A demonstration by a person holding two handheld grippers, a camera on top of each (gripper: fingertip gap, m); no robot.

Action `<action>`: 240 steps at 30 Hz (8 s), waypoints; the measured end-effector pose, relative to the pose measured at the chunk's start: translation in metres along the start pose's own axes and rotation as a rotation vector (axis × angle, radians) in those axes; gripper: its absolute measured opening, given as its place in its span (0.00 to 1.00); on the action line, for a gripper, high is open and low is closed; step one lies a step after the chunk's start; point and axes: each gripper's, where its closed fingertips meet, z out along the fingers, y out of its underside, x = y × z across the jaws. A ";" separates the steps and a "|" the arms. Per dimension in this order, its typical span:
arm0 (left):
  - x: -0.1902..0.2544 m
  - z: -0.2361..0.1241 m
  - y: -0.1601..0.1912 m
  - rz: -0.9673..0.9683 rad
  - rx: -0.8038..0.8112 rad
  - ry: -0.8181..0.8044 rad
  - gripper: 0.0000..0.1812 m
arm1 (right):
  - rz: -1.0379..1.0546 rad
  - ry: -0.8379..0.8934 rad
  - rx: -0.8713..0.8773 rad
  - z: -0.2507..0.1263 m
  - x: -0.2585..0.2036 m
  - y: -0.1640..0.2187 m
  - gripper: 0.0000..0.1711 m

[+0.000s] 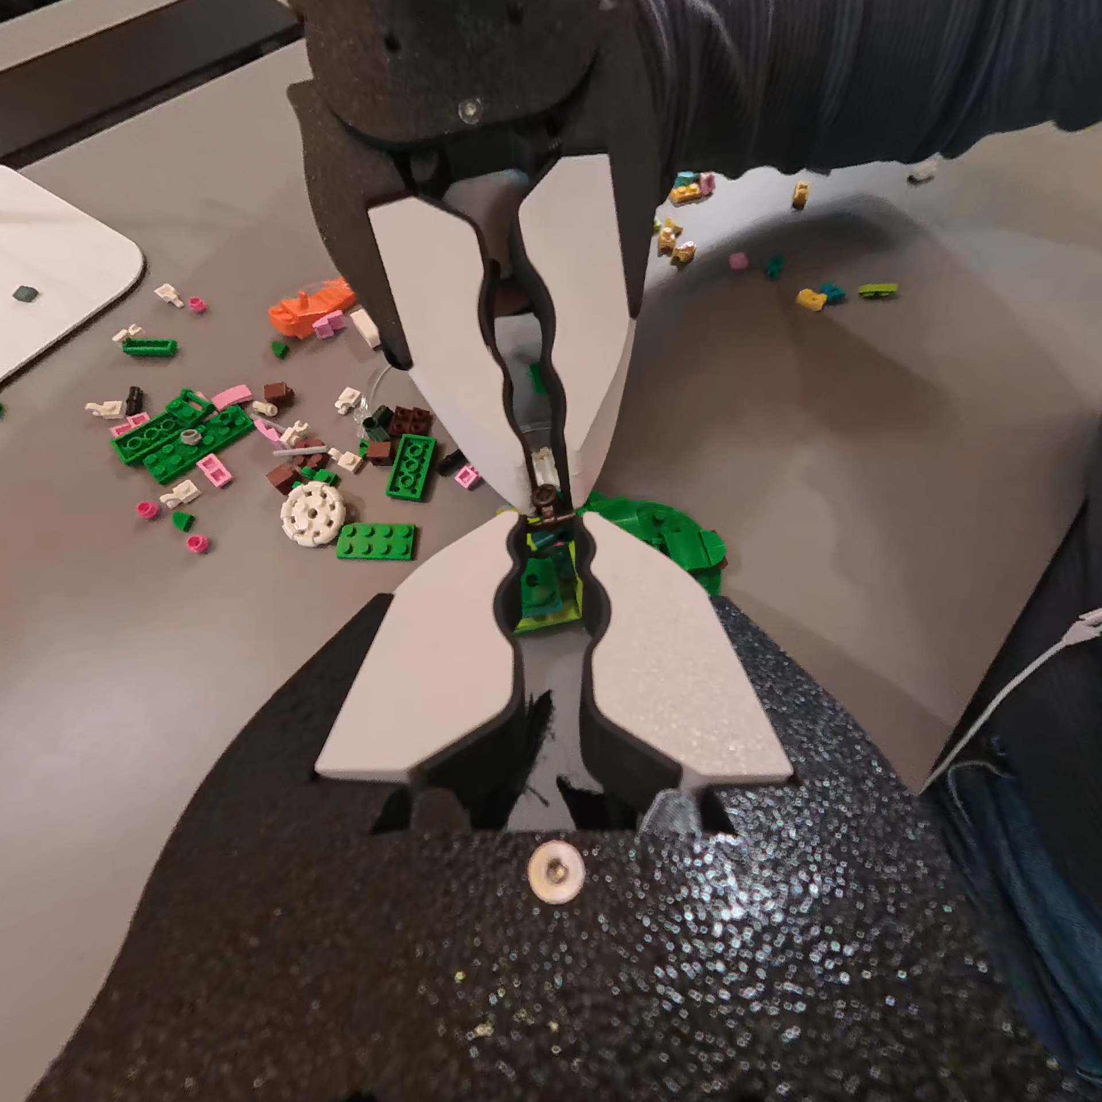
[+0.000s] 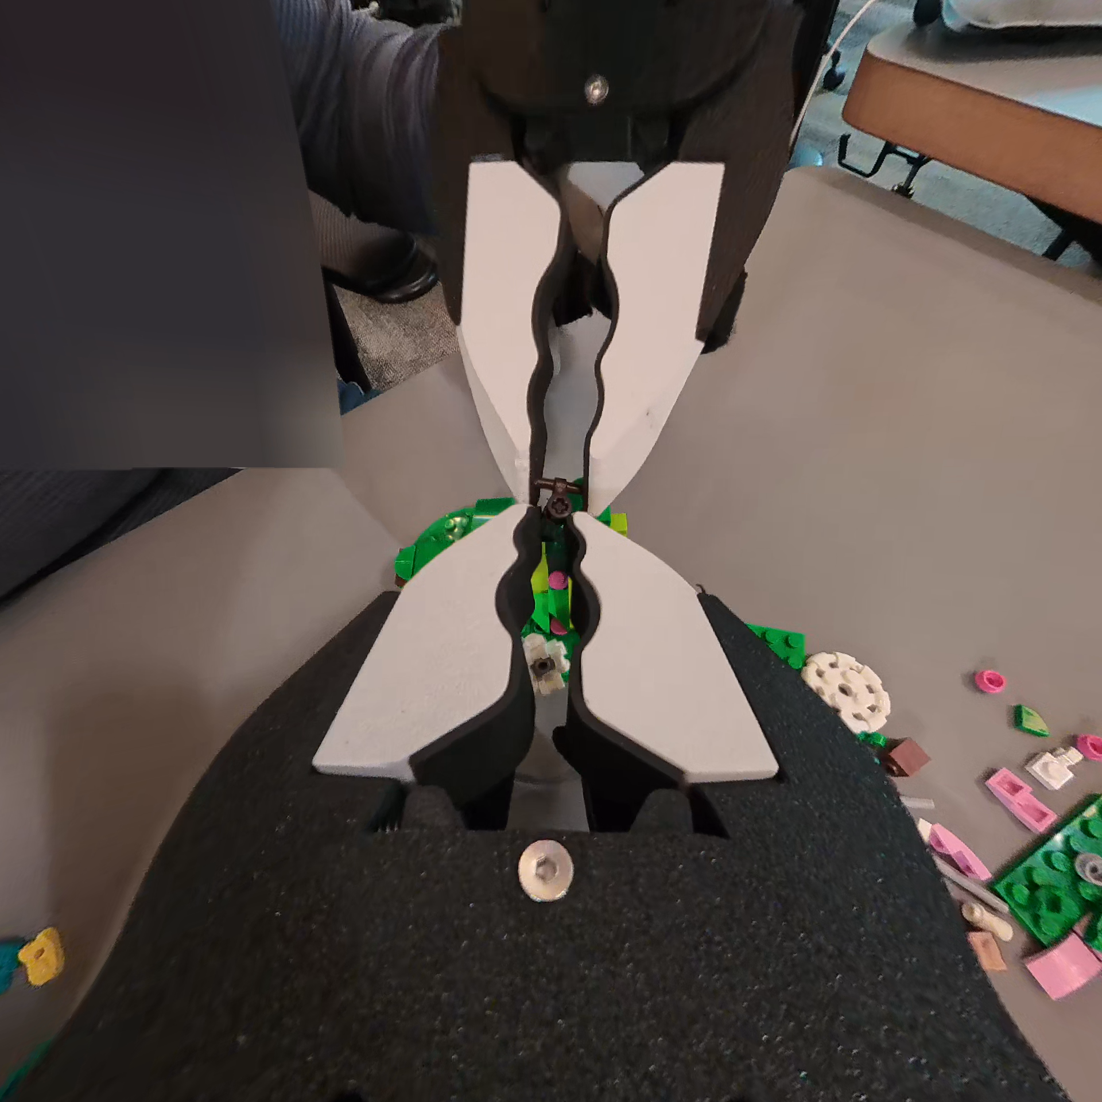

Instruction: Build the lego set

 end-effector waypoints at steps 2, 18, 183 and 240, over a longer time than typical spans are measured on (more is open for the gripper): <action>-0.002 0.000 0.000 -0.007 0.003 -0.021 0.08 | -0.024 0.011 0.008 -0.002 0.002 0.000 0.04; -0.003 0.001 0.032 -0.093 0.002 -0.029 0.11 | -0.066 0.004 0.040 0.001 0.013 0.011 0.04; 0.035 -0.007 -0.036 0.001 0.374 0.091 0.08 | -0.100 0.373 -0.149 -0.020 -0.034 -0.008 0.09; 0.010 -0.012 -0.043 0.459 0.360 -0.395 0.03 | -0.122 0.184 0.434 -0.035 -0.027 -0.031 0.07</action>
